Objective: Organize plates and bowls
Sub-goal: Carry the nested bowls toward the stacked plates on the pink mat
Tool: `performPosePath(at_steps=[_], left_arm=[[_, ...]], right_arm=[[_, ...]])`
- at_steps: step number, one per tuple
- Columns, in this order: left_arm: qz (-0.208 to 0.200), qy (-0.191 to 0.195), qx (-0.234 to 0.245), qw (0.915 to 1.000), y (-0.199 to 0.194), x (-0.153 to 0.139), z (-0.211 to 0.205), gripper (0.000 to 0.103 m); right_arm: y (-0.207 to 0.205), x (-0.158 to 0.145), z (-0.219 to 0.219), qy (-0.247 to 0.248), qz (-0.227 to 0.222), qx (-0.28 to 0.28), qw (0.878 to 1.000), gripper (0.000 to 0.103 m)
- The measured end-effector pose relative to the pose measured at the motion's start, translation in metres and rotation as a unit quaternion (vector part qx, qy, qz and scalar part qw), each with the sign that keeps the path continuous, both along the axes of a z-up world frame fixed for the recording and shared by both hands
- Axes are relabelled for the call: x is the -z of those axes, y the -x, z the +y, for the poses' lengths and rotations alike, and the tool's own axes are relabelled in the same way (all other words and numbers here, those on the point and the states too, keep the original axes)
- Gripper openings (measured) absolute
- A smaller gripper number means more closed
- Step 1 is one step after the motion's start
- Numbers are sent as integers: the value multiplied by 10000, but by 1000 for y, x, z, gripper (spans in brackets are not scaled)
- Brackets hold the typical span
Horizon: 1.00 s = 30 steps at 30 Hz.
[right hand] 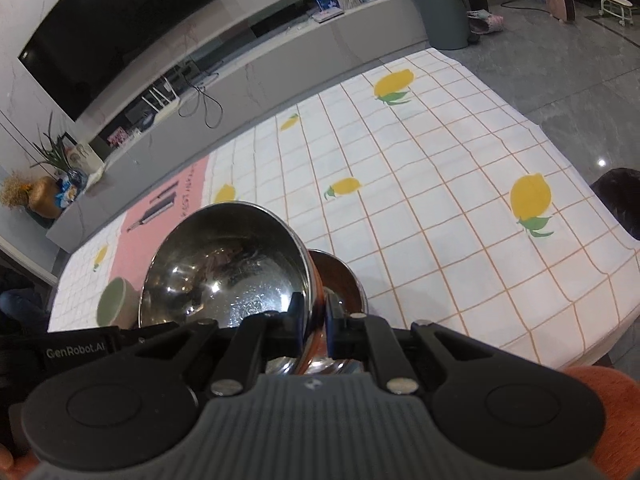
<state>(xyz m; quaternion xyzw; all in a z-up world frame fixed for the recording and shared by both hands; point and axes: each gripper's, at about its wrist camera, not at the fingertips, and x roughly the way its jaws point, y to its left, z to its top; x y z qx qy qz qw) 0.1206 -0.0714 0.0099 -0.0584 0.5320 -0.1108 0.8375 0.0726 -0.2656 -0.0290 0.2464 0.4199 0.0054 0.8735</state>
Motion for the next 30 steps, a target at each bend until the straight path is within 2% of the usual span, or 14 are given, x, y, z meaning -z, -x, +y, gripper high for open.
performPosePath(at_steps=[4,7,20,30], left_arm=[[421,175,-198,9988,-9,17,0,8],[568,236,-289,9977,-13,23,-2,8],[820,-110,-287,9962,-24,35,-9,8],[915,-172,-219,9954,-29,38,-11,9]], right_arm=[[-8,8,1,187,156,81,9997,7],[-12,13,0,308,159,136,9993,7],[-21,28,0,223,289,210,9991,7],[-23,31,0,213,353,309,9987,8]])
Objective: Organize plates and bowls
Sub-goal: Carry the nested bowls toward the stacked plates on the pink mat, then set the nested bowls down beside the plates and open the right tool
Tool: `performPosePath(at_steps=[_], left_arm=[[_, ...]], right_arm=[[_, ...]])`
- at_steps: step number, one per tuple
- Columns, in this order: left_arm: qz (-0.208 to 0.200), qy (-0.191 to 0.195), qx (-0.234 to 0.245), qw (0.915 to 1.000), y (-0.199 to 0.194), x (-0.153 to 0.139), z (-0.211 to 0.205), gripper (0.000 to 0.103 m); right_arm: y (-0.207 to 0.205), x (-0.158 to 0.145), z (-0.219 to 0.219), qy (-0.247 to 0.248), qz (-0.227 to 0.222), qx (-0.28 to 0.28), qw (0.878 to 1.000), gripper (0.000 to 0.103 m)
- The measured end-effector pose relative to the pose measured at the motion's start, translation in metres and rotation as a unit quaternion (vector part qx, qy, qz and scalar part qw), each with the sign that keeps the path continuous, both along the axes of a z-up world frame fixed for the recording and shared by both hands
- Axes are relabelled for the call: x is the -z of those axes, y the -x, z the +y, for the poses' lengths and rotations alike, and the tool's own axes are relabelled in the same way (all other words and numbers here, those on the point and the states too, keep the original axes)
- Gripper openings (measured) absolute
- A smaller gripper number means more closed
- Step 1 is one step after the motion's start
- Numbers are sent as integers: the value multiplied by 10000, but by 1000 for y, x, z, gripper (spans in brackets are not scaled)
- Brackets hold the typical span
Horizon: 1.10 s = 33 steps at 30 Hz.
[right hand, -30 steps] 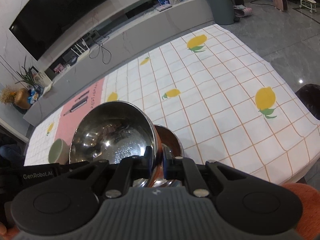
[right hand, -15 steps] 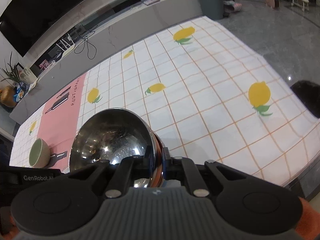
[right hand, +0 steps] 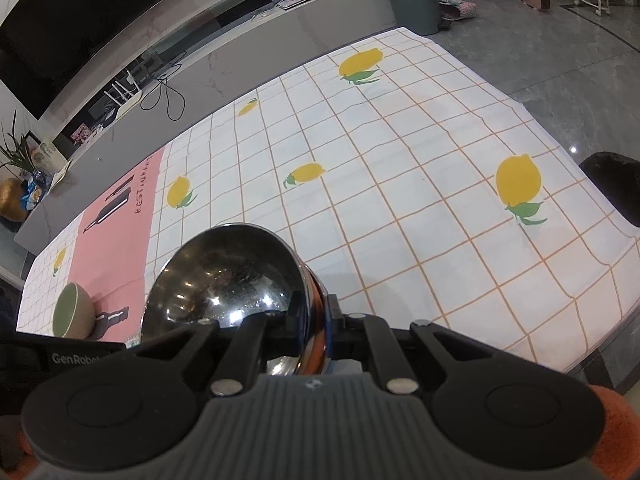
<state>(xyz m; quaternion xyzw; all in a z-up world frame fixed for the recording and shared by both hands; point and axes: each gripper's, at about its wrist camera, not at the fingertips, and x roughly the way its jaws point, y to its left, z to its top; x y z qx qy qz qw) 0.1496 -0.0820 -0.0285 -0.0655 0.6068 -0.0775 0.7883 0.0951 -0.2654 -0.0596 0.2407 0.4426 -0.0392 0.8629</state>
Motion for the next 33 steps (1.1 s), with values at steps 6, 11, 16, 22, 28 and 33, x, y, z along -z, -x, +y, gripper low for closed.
performPosePath(at_steps=[6,11,16,22,28,33], left_arm=[[5,30,27,10000,1,1,1,15],[-100,43,59,9999,2,-4,1,17],[-230,127,49,9996,4,-10,4,17],[-377,249,12,9990,5,-15,8,17],[-1144,-59,424,9925,22,-37,5,18],[-1883,-407,973,9764,44,-56,2,27]], right_arm=[[1,-1,2,11,-32,-22,10000,13],[2,0,2,-9,-57,-36,10000,15],[5,0,-3,-101,-123,138,9998,16],[6,0,-5,-166,-154,139,9996,9],[12,-2,-8,-209,-384,251,9987,13],[19,-7,-11,-332,-720,336,9963,24]])
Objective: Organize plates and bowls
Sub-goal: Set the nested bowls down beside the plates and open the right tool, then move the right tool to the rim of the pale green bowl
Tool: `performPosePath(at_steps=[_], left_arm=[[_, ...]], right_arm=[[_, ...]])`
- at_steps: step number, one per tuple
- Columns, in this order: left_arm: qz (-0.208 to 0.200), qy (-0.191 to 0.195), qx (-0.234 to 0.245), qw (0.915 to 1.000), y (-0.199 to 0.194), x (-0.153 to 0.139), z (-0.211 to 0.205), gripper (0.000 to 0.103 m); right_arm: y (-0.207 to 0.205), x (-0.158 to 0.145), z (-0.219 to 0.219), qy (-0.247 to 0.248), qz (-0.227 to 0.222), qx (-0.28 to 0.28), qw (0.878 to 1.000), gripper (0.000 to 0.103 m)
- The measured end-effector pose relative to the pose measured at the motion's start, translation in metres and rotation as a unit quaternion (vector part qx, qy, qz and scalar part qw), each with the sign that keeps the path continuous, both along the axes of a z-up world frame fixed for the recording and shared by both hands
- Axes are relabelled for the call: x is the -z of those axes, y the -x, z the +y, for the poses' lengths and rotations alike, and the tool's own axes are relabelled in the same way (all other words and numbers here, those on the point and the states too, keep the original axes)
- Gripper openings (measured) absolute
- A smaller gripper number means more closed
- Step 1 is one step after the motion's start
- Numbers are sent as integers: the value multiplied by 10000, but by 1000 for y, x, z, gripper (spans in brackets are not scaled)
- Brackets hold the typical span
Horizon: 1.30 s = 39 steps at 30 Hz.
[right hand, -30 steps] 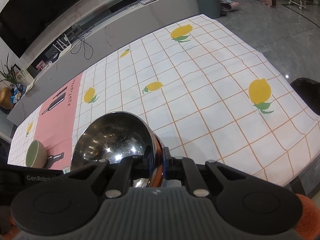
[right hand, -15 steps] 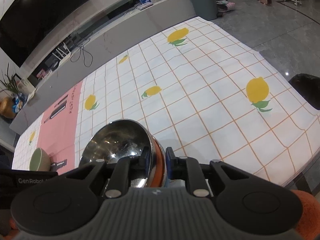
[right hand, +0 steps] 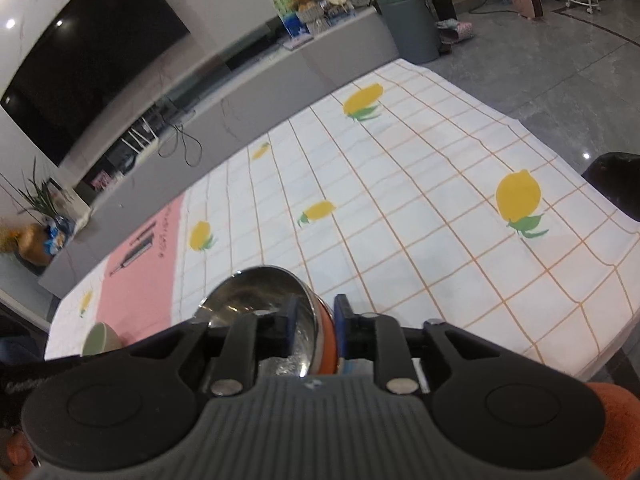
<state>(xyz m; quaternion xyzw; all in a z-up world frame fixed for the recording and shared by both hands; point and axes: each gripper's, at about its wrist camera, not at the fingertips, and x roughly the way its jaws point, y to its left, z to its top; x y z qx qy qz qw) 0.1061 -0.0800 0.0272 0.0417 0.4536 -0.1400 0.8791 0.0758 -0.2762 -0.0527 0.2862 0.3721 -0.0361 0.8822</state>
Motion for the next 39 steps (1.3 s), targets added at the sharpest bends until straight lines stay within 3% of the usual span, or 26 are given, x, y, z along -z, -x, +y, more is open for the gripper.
performPosePath(at_steps=[5,11,16,18,20,26,30,34,39], left_arm=[[-469,-283,263,9981,19,-8,4,29],[-465,-344,-9,9983,18,-5,33,29],[-280,-204,-323,9989,2,-3,72,29],[-179,-136,-400,9989,-7,0,88,29],[-185,-150,-477,9986,-13,2,101,29],[-396,-443,-721,9956,-34,12,133,29],[-644,-497,-1136,9902,-57,19,166,33],[-617,-140,-1495,9867,-72,31,204,33],[-543,33,-1863,9810,-88,37,238,33]], right_arm=[[4,-14,16,712,-197,17,9973,26],[10,-34,39,1103,-516,-372,9919,41],[2,-50,77,1529,-730,-860,9818,61],[-2,-54,96,1858,-824,-984,9742,76],[-8,-56,112,2025,-930,-1034,9694,80],[-35,-54,153,2014,-811,-1472,9650,80],[-50,-50,179,1992,-824,-1361,9670,79],[-68,-44,207,2048,-716,-1450,9654,78],[-102,-27,241,1799,-175,-1948,9640,69]])
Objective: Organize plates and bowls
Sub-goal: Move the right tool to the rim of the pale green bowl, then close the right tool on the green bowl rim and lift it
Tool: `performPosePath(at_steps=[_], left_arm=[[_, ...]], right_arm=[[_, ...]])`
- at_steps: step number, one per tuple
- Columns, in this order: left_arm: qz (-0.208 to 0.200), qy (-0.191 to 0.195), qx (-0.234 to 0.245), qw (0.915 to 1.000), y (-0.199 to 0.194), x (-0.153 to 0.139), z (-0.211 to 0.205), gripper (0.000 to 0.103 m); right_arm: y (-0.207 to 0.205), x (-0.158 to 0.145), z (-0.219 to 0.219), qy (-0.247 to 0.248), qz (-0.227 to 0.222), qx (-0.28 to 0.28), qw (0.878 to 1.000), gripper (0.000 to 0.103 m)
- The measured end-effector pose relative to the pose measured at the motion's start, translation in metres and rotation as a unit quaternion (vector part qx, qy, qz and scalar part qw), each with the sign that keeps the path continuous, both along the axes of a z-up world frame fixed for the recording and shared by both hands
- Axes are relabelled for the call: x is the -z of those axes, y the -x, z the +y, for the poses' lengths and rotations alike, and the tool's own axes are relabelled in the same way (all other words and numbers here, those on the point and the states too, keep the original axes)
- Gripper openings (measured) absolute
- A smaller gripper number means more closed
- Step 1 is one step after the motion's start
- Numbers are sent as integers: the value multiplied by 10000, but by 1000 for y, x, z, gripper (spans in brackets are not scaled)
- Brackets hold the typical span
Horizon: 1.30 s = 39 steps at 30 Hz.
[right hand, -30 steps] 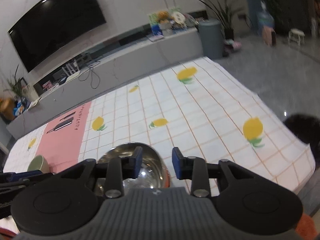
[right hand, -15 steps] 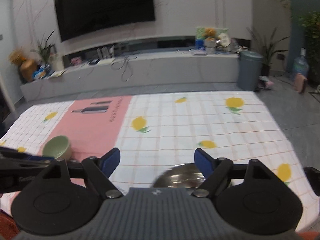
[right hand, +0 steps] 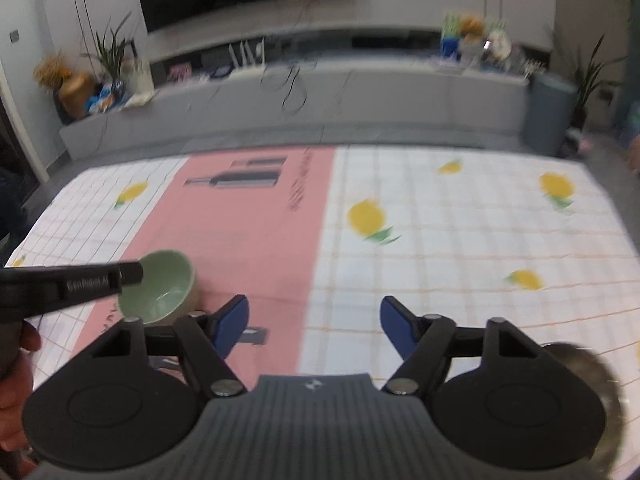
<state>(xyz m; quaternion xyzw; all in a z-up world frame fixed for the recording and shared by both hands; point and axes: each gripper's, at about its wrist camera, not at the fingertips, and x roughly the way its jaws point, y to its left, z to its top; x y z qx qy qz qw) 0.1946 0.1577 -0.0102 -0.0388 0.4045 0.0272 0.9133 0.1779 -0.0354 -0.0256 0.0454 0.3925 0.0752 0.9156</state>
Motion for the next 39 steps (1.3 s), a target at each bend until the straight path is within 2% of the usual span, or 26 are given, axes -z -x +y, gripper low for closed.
performPosePath(at_steps=[3,7,12,15,18,22,26,30,34,39], left_arm=[[16,86,-121,9999,-8,2,13,33],[240,249,-449,9984,-18,8,33,33],[509,341,-1007,9930,-24,17,60,33],[763,612,-1226,9876,-28,25,73,33],[943,885,-1216,9841,-32,34,77,33],[906,944,-1284,9831,-36,34,76,33],[912,1036,-1375,9808,-40,34,75,33],[910,1588,-1081,9772,-42,36,74,36],[1189,1212,-1173,9785,-46,46,69,36],[1341,1362,-1278,9732,-48,56,70,36]], right_arm=[[-20,10,19,-151,288,-64,9995,65],[-43,19,41,-468,616,-153,9969,64],[-68,29,72,-510,881,-402,9940,55],[-82,40,86,-551,1144,-438,9909,51],[-94,52,93,-572,1482,-423,9864,47],[-102,63,100,-505,1656,-391,9841,47],[-108,73,104,-587,1858,-442,9798,41],[-110,79,110,-602,1981,-481,9771,40],[-111,81,114,-564,1988,-538,9769,38],[-113,83,117,-534,2024,-512,9765,34]])
